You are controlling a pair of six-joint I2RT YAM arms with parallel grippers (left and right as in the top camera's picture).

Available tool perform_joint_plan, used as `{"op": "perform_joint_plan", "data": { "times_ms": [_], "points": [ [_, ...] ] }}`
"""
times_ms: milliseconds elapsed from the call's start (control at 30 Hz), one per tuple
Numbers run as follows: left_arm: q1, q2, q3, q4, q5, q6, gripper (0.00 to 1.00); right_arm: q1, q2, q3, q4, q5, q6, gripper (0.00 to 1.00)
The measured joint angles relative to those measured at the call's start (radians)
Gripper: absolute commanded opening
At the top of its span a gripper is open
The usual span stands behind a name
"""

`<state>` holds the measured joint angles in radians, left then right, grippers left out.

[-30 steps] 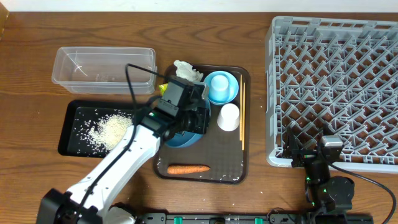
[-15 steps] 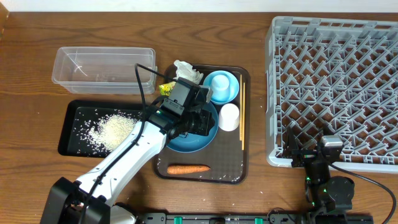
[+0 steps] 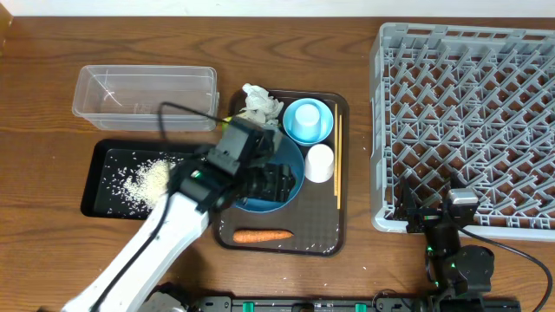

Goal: Sort waste into correct bins and load items into the dishwasher rack
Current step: 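Return the blue bowl to the brown tray and release it, then grasp the orange carrot on the brown tray with the left gripper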

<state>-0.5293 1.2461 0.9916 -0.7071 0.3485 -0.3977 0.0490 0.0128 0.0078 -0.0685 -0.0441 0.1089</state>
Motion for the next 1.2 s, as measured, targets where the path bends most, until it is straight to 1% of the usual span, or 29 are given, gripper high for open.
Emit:
{"op": "perform_joint_plan", "data": {
  "times_ms": [33, 67, 133, 233, 333, 600, 667, 800, 933, 1200],
  "points": [
    [0.0, -0.015, 0.005, -0.032, -0.014, -0.029, 0.69, 0.0, 0.0, 0.0, 0.0, 0.0, 0.0, 0.99],
    [0.0, -0.028, 0.009, -0.07, -0.027, -0.07, 0.74, 0.0, 0.0, 0.0, 0.0, 0.0, 0.0, 0.99],
    [0.0, -0.036, 0.011, -0.137, -0.048, -0.138, 0.74, 0.0, 0.0, 0.0, 0.0, 0.0, 0.0, 0.99],
    [0.0, -0.029, 0.009, -0.24, -0.097, -0.278, 0.74, 0.0, 0.0, 0.0, 0.0, 0.0, 0.0, 0.99],
    [0.0, -0.029, -0.018, -0.266, -0.139, -0.4, 0.74, 0.0, 0.0, 0.0, 0.0, 0.0, 0.0, 0.99],
    [-0.001, -0.028, -0.174, -0.263, -0.177, -0.729, 0.74, 0.0, 0.0, 0.0, 0.0, 0.0, 0.0, 0.99],
    [-0.005, -0.028, -0.218, -0.224, -0.177, -0.803, 0.74, 0.0, 0.0, 0.0, 0.0, 0.0, 0.0, 0.99],
    [-0.019, -0.024, -0.275, -0.123, -0.179, -0.882, 0.74, 0.0, 0.0, 0.0, 0.0, 0.0, 0.0, 0.99],
    [-0.047, -0.023, -0.314, -0.054, -0.18, -0.946, 0.74, 0.0, 0.0, 0.0, 0.0, 0.0, 0.0, 0.99],
    [-0.132, 0.027, -0.346, -0.019, -0.204, -1.09, 0.73, 0.0, 0.0, 0.0, 0.0, 0.0, 0.0, 0.99]
  ]
}}
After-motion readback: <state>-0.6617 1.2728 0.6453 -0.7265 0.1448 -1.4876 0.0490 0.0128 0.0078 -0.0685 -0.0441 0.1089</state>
